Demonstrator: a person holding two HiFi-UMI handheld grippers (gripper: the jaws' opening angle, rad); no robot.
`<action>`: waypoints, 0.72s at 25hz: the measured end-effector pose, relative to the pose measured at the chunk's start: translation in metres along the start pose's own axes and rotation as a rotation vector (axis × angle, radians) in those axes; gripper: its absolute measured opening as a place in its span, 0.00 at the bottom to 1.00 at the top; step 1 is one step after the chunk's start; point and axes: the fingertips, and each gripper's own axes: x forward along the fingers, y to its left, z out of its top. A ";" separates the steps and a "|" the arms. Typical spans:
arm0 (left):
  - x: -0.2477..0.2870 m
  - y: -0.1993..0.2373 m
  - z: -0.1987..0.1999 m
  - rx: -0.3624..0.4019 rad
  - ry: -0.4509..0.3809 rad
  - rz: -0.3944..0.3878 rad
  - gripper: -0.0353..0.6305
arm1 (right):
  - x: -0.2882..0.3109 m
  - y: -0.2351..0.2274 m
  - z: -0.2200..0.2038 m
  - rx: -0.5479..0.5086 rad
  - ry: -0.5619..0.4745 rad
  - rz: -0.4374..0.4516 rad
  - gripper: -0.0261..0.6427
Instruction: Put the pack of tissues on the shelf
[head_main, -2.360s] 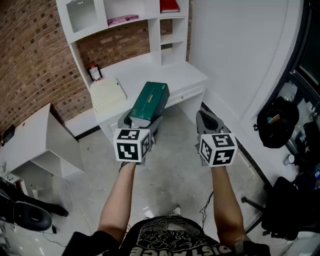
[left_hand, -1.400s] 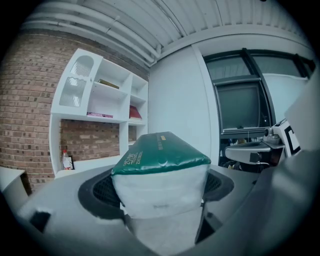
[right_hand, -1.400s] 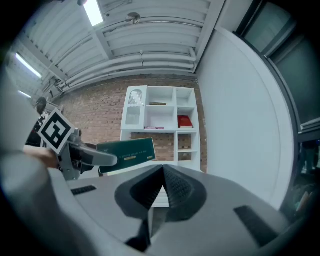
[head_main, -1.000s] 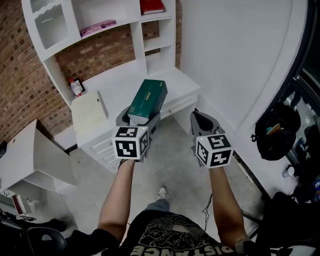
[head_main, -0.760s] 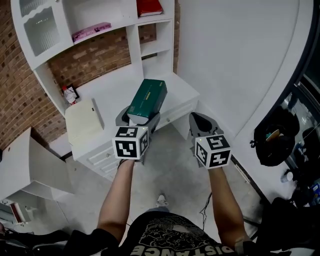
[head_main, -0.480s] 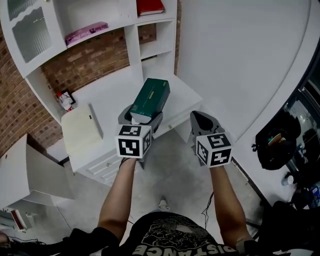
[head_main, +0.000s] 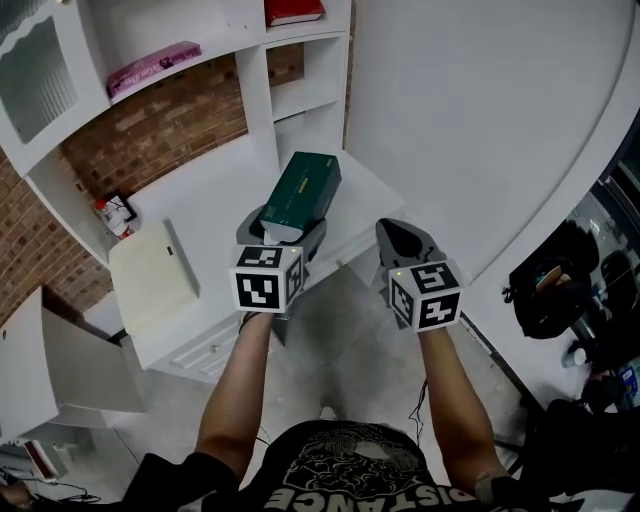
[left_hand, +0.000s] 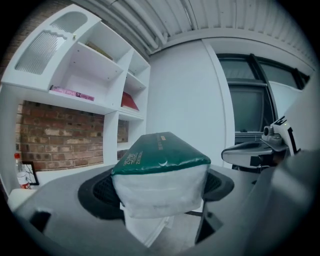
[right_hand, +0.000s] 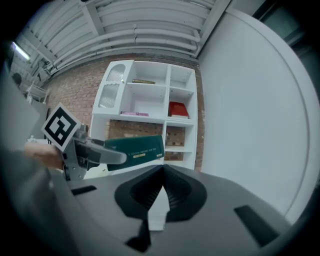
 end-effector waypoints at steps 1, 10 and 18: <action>0.004 0.002 0.000 0.000 0.000 -0.002 0.72 | 0.004 -0.001 -0.001 0.001 0.002 -0.002 0.05; 0.038 0.016 0.003 0.013 -0.004 0.003 0.72 | 0.038 -0.019 0.001 0.003 -0.014 0.008 0.05; 0.078 0.025 0.010 0.019 -0.005 0.048 0.72 | 0.074 -0.055 0.003 0.013 -0.039 0.048 0.05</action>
